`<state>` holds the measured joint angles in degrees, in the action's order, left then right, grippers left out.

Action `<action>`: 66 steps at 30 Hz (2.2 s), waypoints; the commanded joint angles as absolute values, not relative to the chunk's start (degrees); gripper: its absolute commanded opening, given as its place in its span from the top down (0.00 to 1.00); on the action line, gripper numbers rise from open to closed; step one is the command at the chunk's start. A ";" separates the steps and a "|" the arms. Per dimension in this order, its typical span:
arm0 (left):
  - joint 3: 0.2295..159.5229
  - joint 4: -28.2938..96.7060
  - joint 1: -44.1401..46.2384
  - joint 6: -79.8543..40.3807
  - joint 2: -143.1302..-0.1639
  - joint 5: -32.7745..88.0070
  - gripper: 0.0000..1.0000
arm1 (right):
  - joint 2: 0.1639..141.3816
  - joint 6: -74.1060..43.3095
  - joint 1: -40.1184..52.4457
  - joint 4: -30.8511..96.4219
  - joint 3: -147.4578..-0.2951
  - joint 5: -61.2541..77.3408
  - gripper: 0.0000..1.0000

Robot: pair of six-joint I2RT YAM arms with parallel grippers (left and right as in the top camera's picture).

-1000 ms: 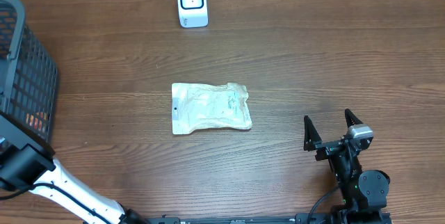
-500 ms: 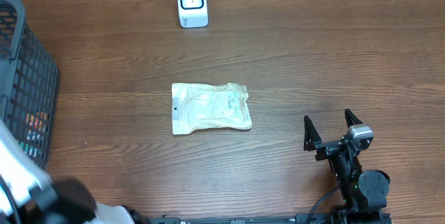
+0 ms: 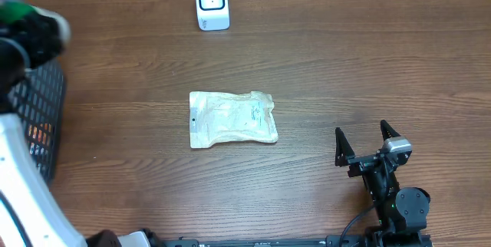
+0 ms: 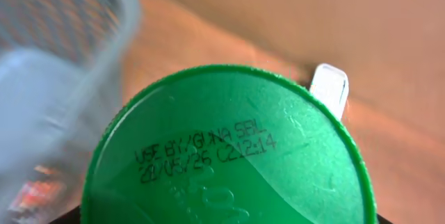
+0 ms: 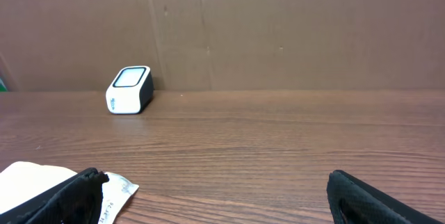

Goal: Scan the item barcode
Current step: 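Carry the green-lidded jar out and set it left of the bag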

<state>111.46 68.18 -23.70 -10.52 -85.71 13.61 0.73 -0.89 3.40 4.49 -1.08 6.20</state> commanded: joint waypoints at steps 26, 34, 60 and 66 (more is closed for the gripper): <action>103.50 65.39 1.78 -12.03 -121.08 1.04 0.55 | 0.16 -1.26 3.25 4.21 -0.45 6.52 0.00; 102.89 63.86 3.53 -13.17 -124.44 1.06 0.50 | 0.16 -1.26 3.25 4.23 -0.45 6.52 0.00; 121.47 78.28 3.29 -12.91 -112.22 1.02 0.01 | 0.16 -1.26 3.25 4.21 -0.45 6.52 0.00; 126.15 81.28 -2.22 -13.61 -100.36 -2.28 0.01 | 0.16 -1.26 3.25 4.23 -0.45 6.52 0.00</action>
